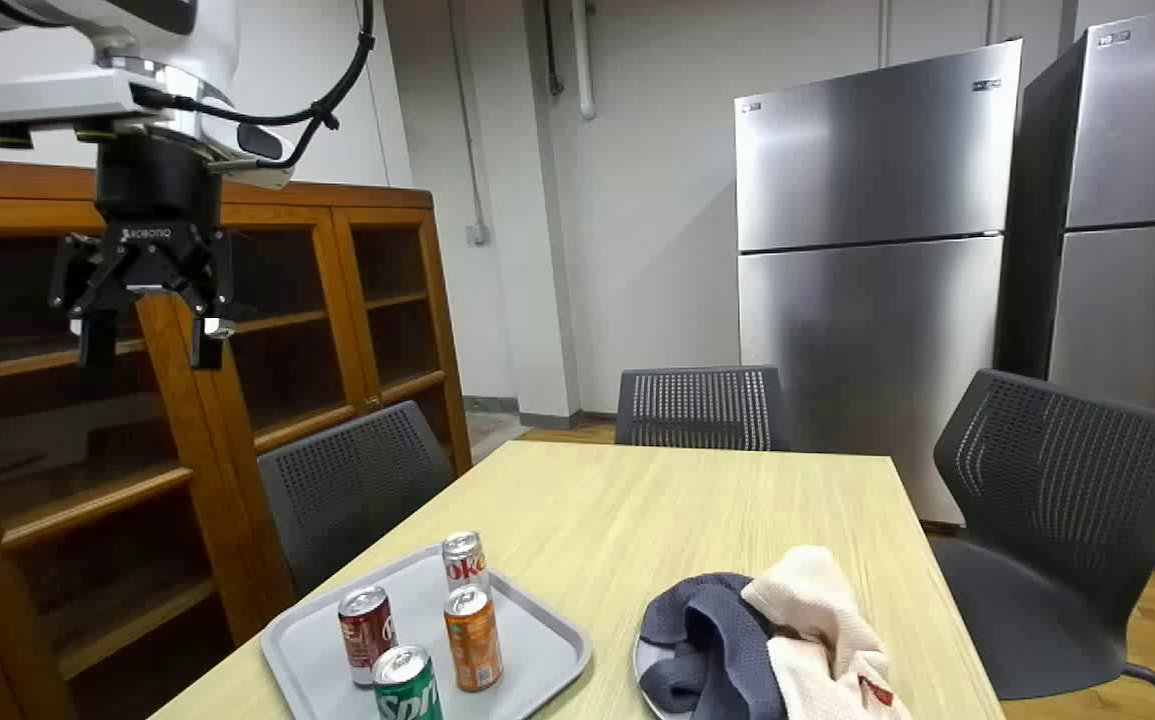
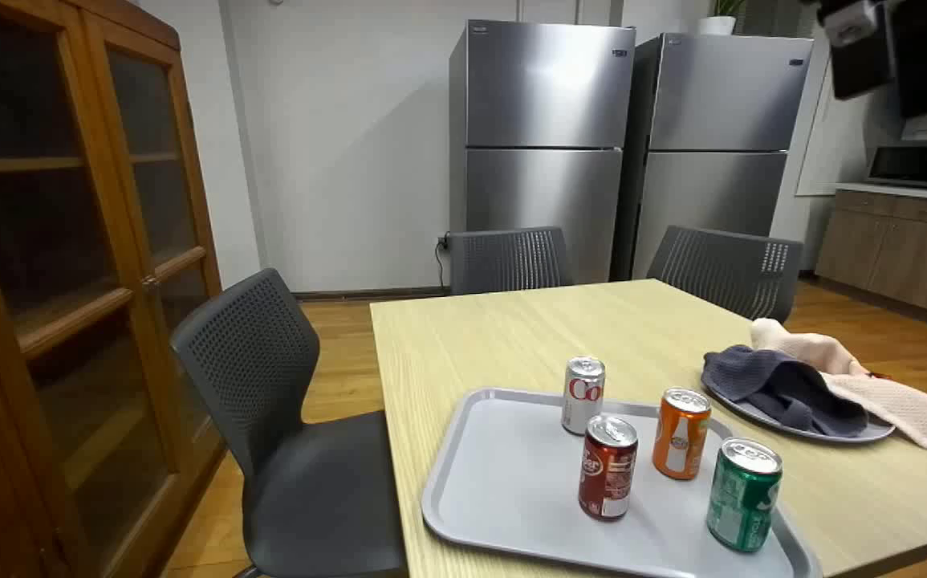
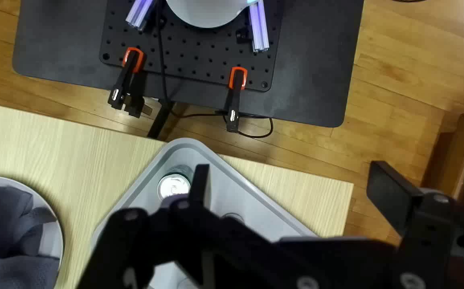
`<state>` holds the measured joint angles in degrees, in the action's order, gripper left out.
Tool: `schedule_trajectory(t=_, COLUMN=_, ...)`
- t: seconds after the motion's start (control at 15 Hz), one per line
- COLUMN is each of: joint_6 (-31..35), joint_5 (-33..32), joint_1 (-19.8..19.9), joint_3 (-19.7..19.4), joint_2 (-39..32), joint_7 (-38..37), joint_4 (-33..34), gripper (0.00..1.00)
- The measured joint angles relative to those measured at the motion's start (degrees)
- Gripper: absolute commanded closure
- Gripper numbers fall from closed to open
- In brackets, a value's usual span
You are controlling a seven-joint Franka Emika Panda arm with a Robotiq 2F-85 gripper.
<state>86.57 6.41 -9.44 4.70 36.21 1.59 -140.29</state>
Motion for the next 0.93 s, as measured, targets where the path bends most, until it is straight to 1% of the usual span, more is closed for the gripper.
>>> schedule_trajectory(t=0.67, joint_6=0.05, joint_5=0.00, joint_1=0.00, joint_3=-0.02, joint_2=-0.10, joint_7=0.00, joint_4=0.00, gripper=0.00)
schedule_trajectory(t=0.93, joint_6=1.28, joint_5=-0.03, joint_1=0.00, joint_3=0.40, joint_2=-1.12, joint_7=-0.06, joint_4=-0.55, gripper=0.00)
